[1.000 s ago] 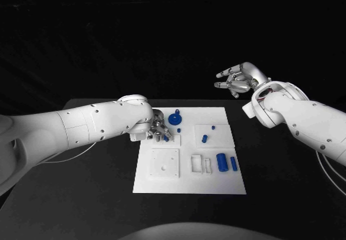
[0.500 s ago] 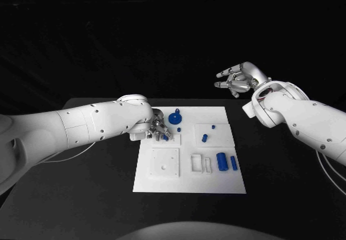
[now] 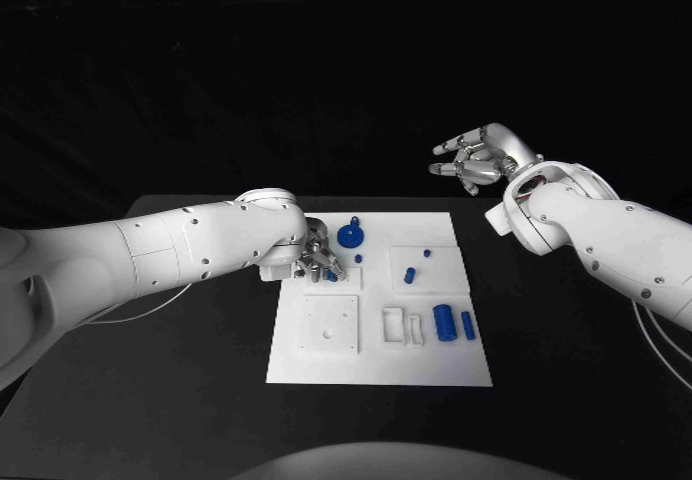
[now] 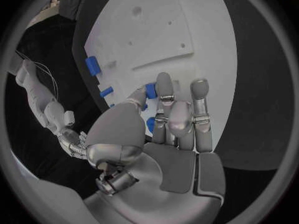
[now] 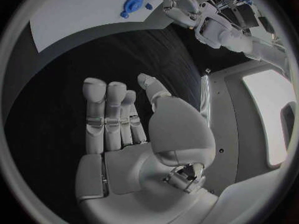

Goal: Assemble the parts on the task board

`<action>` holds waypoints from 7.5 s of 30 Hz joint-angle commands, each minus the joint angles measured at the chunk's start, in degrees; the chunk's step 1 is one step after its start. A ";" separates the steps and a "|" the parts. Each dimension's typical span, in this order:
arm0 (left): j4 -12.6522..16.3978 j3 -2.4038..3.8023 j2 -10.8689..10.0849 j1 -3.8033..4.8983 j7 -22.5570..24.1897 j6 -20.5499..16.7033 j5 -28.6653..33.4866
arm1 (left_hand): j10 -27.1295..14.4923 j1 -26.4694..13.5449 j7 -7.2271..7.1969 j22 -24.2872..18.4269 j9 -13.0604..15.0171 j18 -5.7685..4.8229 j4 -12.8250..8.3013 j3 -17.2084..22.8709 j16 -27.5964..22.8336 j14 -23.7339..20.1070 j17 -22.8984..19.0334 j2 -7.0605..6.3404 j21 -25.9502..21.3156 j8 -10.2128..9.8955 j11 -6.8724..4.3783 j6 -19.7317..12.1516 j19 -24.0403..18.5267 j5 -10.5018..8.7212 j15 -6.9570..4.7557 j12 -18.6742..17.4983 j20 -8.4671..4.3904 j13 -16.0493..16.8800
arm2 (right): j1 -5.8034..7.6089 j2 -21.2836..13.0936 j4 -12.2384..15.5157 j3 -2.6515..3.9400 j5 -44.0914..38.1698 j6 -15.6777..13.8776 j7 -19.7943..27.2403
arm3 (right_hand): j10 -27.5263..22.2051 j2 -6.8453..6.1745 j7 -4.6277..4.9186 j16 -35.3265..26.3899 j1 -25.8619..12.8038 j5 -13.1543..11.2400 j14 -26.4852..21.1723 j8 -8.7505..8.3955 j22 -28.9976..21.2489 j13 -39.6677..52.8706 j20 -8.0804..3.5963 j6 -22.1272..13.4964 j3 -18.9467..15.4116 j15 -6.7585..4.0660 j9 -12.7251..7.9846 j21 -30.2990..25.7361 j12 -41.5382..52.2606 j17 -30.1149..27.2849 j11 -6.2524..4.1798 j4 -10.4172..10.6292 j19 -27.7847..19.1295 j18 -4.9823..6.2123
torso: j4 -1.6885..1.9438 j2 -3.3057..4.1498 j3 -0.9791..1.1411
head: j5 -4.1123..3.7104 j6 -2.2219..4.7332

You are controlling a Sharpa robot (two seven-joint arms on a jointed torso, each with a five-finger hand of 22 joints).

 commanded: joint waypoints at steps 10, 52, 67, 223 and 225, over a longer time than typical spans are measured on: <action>-0.45 -0.06 0.43 -0.54 -0.27 1.11 0.22 | 3.01 4.65 -0.31 1.02 0.01 -0.75 -3.31 2.84 0.10 -0.30 -0.02 4.48 -0.24 0.30 -0.20 0.09 0.23 0.22 0.03 0.05 -0.11 0.02 | -0.04 0.08 0.04 0.03 -0.55 0.62 0.13 | 0.07 0.06 -0.02 -0.32 -0.57 0.19 0.47 -0.20 -0.07 0.06 -0.38 0.33 0.21 -0.02 -0.08 0.23 0.22 0.00 -0.12 0.05 2.89 1.15 | -0.02 0.02 -0.03 | -0.05 -0.03; -1.57 -0.11 1.81 -1.83 -2.33 4.56 -1.39 | 3.00 4.70 -0.28 1.03 0.20 -0.82 -3.97 2.93 0.12 -0.36 0.03 4.66 -0.27 0.29 -0.20 0.00 0.20 0.12 0.02 -0.03 -0.18 -0.03 | -0.04 -0.02 0.35 0.03 -0.68 0.62 0.12 | 0.06 0.04 -0.01 -0.38 -0.67 0.19 0.51 -0.20 -0.19 0.01 -0.39 0.30 0.18 -0.02 -0.08 0.29 0.11 0.02 -0.11 0.03 2.89 1.15 | -0.01 0.00 -0.01 | -0.13 -0.55; -1.95 -0.10 1.97 -1.85 -2.18 5.82 -1.42 | 3.00 4.79 -0.28 1.03 0.05 -0.82 -4.41 2.97 0.16 -0.35 0.11 4.58 -0.29 0.27 -0.23 0.02 0.17 0.25 0.03 -0.08 -0.18 -0.04 | -0.05 0.04 0.27 0.03 -0.68 0.60 0.13 | 0.06 0.04 -0.01 -0.38 -0.67 0.19 0.51 -0.20 -0.19 0.01 -0.39 0.30 0.18 -0.02 -0.08 0.29 0.11 0.02 -0.11 0.03 2.89 1.15 | -0.05 0.03 -0.02 | -0.21 -0.64; -2.64 0.63 0.50 -1.76 -4.42 1.03 1.13 | 2.98 -2.95 -0.38 0.98 -0.38 -2.47 19.68 -3.89 -1.63 -1.49 -3.41 -13.50 -1.90 0.19 -0.12 0.90 0.58 -13.89 -1.16 -1.76 -2.20 -0.78 | -0.16 -0.06 0.12 0.03 -1.03 0.08 0.05 | -0.07 -0.08 0.05 -0.56 -0.54 0.07 0.49 -0.21 -0.48 -0.35 -0.37 -0.01 0.17 -0.01 -0.09 0.03 -0.23 -0.04 -0.08 -0.01 2.86 1.16 | 0.05 -0.05 -0.05 | -0.33 -0.62; -1.94 1.61 0.01 -1.72 -4.43 0.64 1.80 | 2.98 -3.01 -0.39 0.98 -0.47 -2.46 19.70 -4.04 -1.58 -1.44 -3.28 -13.47 -1.89 0.18 -0.13 0.92 0.65 -13.89 -1.18 -1.72 -2.23 -0.78 | -0.18 -0.07 0.08 0.03 -1.03 0.08 0.06 | -0.09 -0.05 0.05 -0.58 -0.57 0.07 0.49 -0.20 -0.47 -0.39 -0.37 -0.02 0.09 0.00 -0.08 0.04 -0.27 -0.04 -0.07 0.04 2.86 1.16 | 0.06 -0.07 -0.05 | -0.31 -0.48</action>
